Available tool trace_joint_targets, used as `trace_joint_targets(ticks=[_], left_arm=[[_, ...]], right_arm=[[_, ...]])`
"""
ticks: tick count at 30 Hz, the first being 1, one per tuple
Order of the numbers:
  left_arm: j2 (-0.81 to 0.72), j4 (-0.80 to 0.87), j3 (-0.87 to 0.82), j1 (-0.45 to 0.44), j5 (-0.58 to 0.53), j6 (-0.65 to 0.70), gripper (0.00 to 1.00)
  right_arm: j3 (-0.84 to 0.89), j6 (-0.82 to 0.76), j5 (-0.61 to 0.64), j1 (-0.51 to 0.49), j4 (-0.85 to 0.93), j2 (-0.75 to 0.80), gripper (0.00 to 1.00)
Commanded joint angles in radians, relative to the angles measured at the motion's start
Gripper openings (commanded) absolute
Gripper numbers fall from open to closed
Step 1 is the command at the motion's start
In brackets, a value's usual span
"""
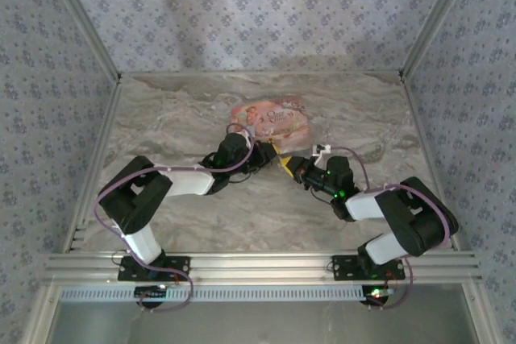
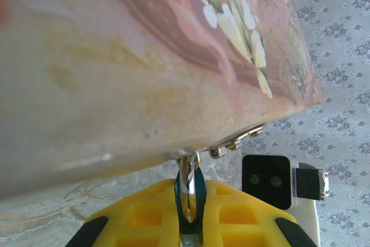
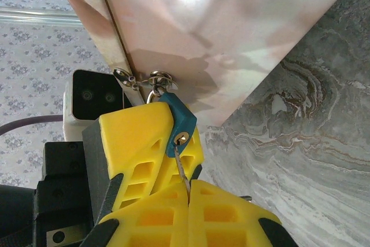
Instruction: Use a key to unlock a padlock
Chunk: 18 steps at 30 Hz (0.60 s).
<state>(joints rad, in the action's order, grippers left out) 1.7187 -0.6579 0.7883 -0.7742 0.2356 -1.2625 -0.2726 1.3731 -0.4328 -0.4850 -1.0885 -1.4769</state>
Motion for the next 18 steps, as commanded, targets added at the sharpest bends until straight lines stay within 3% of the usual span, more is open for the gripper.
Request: trace_joint_targets(ticks=[1, 18], left_arm=[[-0.028, -0.102, 0.002, -0.001, 0.036, -0.015, 0.00], [-0.011, -0.139, -0.004, -0.006, 0.057, -0.032, 0.00]], right_arm=[[-0.025, 0.001, 0.016, -0.005, -0.020, -0.015, 0.00], [-0.053, 0.027, 0.008, 0.013, -0.059, -0.022, 0.00]])
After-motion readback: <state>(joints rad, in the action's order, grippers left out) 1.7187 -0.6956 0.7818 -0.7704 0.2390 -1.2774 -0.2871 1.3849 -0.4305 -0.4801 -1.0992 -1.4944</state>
